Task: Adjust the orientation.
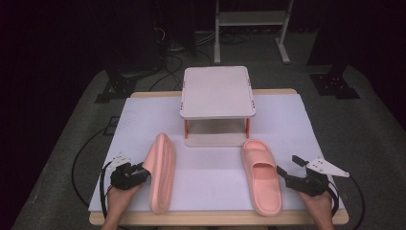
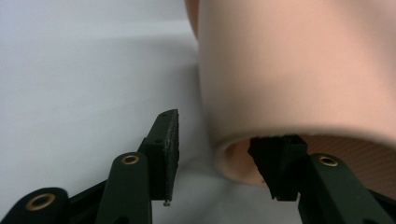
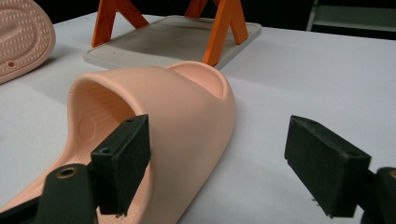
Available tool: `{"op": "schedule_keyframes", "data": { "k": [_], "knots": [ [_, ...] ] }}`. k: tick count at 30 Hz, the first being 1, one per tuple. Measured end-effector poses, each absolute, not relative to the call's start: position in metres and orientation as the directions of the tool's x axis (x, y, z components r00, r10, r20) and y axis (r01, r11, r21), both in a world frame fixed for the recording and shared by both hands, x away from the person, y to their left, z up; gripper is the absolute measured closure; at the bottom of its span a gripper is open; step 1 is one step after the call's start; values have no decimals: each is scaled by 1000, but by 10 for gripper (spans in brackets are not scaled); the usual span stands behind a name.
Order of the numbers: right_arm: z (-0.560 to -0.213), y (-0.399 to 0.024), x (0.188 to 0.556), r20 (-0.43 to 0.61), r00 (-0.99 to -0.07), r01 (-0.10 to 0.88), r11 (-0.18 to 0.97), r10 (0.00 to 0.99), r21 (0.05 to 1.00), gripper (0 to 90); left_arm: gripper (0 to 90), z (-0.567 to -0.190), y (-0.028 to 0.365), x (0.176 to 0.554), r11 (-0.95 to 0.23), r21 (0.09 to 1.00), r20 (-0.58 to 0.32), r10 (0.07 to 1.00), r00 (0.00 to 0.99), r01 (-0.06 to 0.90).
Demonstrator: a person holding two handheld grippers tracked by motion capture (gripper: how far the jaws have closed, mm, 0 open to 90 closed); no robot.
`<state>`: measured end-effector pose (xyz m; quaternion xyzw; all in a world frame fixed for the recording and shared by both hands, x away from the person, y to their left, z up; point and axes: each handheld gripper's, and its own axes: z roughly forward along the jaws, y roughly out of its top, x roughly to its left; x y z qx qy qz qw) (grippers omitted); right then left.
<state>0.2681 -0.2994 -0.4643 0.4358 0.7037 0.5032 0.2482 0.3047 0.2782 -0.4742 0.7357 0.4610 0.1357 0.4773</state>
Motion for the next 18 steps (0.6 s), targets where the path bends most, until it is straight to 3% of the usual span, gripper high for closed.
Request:
{"op": "schedule_keyframes", "data": {
  "k": [18],
  "knots": [
    [-465, -298, 269, 98, -508, 366, 112, 856, 924, 218, 535, -465, 265, 302, -100, 851, -238, 802, 547, 516]
  ]
}}
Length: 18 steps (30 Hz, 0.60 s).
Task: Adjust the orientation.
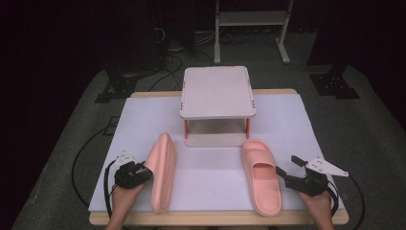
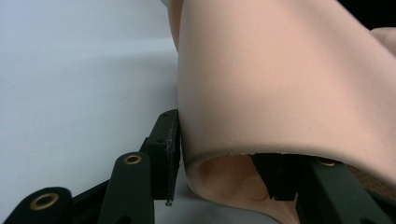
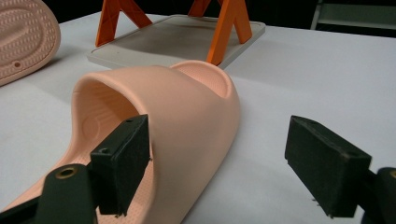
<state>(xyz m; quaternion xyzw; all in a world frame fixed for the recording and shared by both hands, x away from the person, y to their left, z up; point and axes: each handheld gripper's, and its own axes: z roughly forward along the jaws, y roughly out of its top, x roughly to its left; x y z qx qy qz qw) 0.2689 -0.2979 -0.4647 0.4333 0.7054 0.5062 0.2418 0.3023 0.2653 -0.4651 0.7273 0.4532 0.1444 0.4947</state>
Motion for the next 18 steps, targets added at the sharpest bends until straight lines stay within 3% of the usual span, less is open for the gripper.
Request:
{"op": "schedule_keyframes", "data": {
  "k": [18],
  "knots": [
    [-466, -298, 269, 97, -513, 369, 118, 853, 922, 218, 517, -457, 255, 299, -81, 874, -229, 801, 554, 479]
  ]
}}
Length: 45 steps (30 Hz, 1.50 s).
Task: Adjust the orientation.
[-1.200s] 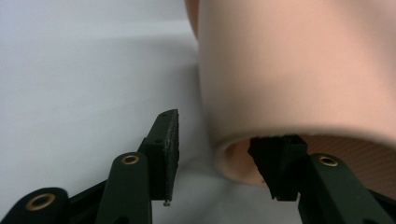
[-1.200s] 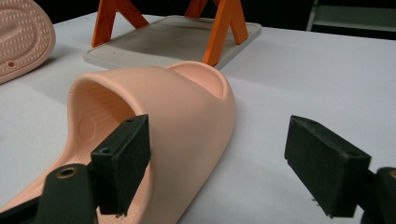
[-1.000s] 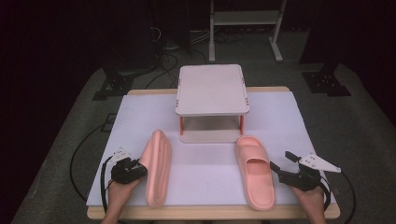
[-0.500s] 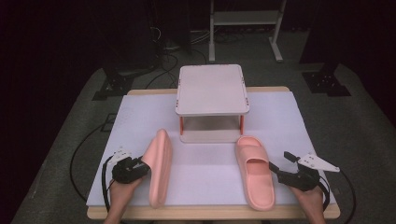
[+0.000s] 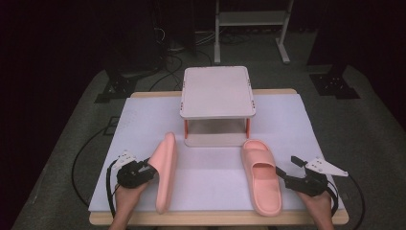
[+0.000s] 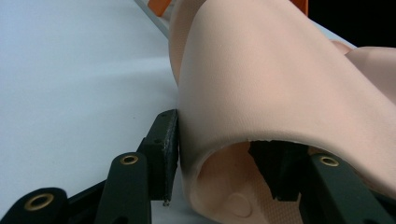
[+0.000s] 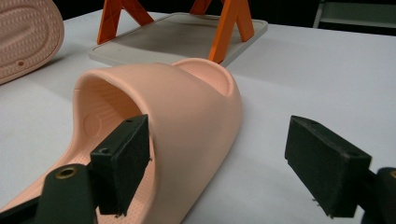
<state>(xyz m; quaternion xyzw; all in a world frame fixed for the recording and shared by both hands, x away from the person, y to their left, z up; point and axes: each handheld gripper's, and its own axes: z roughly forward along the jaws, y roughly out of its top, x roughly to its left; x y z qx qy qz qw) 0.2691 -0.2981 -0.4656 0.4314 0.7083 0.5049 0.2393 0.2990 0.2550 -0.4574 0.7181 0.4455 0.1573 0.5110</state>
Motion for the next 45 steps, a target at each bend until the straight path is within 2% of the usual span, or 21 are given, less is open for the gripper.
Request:
{"op": "schedule_keyframes", "data": {
  "k": [15, 33, 45],
  "knots": [
    [-466, -297, 269, 93, -521, 370, 126, 848, 920, 217, 517, -451, 249, 295, -74, 889, -226, 788, 572, 453],
    [-467, -296, 269, 93, -531, 370, 132, 843, 920, 217, 507, -461, 231, 302, -67, 868, -272, 766, 583, 492],
    [-468, -296, 267, 107, -544, 374, 126, 832, 919, 217, 504, -461, 225, 302, -107, 867, -249, 754, 608, 487]
  ]
}}
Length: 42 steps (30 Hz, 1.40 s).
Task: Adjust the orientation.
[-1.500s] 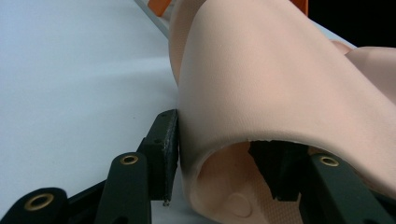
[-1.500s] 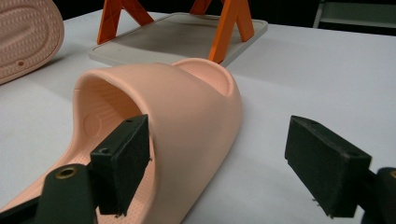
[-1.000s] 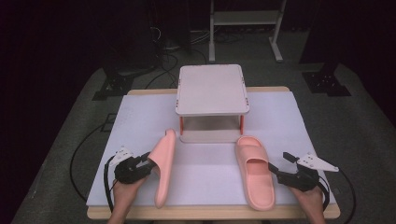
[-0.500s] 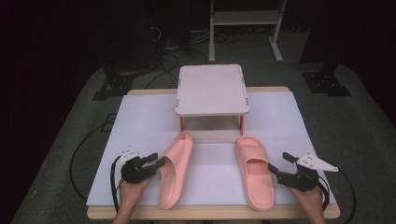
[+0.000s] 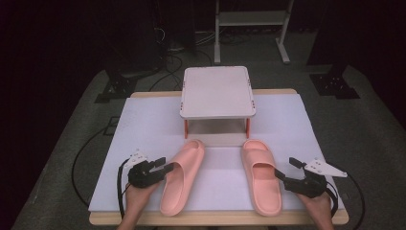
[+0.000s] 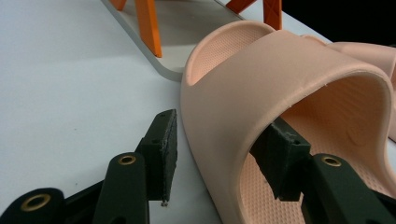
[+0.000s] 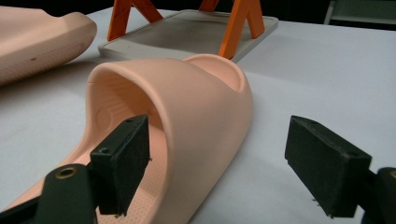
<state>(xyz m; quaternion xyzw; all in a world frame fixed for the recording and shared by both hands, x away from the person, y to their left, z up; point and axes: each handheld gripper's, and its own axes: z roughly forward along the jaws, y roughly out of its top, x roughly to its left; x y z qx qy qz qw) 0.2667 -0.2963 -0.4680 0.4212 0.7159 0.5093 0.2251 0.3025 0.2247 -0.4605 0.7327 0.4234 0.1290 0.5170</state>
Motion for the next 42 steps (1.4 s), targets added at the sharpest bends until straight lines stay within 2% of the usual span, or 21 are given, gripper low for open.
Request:
{"op": "schedule_keyframes", "data": {
  "k": [24, 35, 42],
  "knots": [
    [-468, -289, 258, 127, -596, 367, 129, 793, 921, 230, 504, -462, 206, 300, -178, 866, -208, 721, 661, 467],
    [-473, -280, 264, 103, -574, 381, 153, 812, 912, 259, 495, -464, 201, 297, -201, 866, -188, 717, 671, 458],
    [-474, -274, 267, 67, -552, 369, 172, 831, 913, 310, 486, -466, 198, 294, -227, 864, -168, 711, 683, 449]
  ]
}}
